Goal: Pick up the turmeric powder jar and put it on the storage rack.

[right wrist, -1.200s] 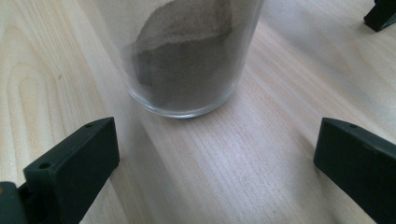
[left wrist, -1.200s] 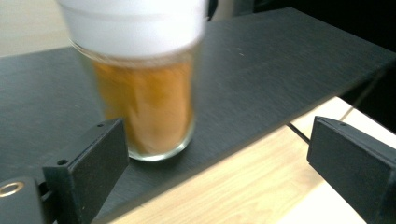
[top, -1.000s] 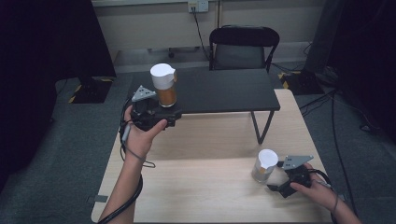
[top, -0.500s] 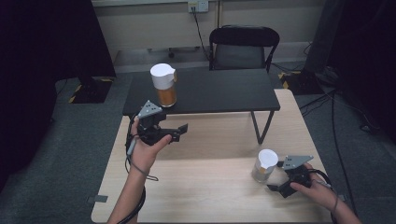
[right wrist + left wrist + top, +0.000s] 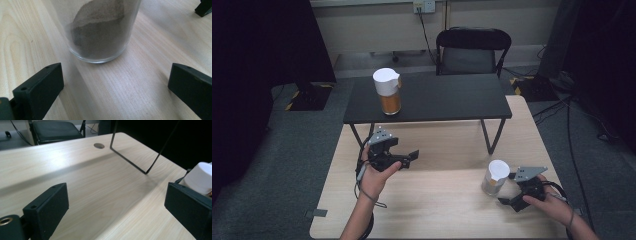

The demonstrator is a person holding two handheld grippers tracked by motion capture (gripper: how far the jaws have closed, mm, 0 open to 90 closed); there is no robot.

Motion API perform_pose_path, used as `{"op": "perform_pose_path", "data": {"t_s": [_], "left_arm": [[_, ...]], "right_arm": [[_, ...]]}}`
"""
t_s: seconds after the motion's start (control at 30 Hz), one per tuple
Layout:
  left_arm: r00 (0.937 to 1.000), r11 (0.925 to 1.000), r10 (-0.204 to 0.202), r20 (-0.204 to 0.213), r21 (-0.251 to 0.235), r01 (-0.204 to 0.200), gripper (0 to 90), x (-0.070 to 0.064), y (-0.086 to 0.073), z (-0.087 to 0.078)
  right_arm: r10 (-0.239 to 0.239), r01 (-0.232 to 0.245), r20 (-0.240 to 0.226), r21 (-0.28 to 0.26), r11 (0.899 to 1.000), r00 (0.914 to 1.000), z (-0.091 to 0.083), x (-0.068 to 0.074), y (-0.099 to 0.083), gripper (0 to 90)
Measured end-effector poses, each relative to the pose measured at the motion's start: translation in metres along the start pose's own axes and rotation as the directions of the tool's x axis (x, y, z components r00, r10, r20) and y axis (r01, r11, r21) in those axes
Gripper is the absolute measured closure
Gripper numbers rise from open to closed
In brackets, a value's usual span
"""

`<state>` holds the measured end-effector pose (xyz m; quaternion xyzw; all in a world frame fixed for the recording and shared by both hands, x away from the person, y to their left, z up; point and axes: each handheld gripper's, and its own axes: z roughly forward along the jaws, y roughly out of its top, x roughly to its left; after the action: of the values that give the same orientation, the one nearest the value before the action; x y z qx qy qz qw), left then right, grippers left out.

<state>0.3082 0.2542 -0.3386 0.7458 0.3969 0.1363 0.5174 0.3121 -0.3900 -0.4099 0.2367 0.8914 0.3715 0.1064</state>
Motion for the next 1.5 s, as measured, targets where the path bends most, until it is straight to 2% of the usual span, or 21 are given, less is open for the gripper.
{"op": "perform_pose_path", "data": {"t_s": [0.67,1.27,1.37,1.5], "left_arm": [[0.9991,0.9967,-0.041,0.012,0.071,0.04,4.8,0.009,-0.035,0.03],[0.9984,0.9898,-0.057,-0.002,0.13,0.057,4.7,0.011,-0.055,0.043],[0.9991,0.988,-0.041,-0.008,0.149,0.042,4.7,0.008,-0.056,0.046],[0.9997,0.9817,0.011,-0.022,0.191,-0.007,4.7,0.001,-0.054,0.052]], "right_arm": [[0.0,0.0,0.0,0.0,1.0,1.0,0.0,0.0,0.0,0.0],[0.0,0.0,0.0,0.0,1.0,1.0,0.0,0.0,0.0,0.0],[0.0,0.0,0.0,0.0,1.0,1.0,0.0,0.0,0.0,0.0],[0.0,0.0,0.0,0.0,1.0,1.0,0.0,0.0,0.0,0.0]]}}
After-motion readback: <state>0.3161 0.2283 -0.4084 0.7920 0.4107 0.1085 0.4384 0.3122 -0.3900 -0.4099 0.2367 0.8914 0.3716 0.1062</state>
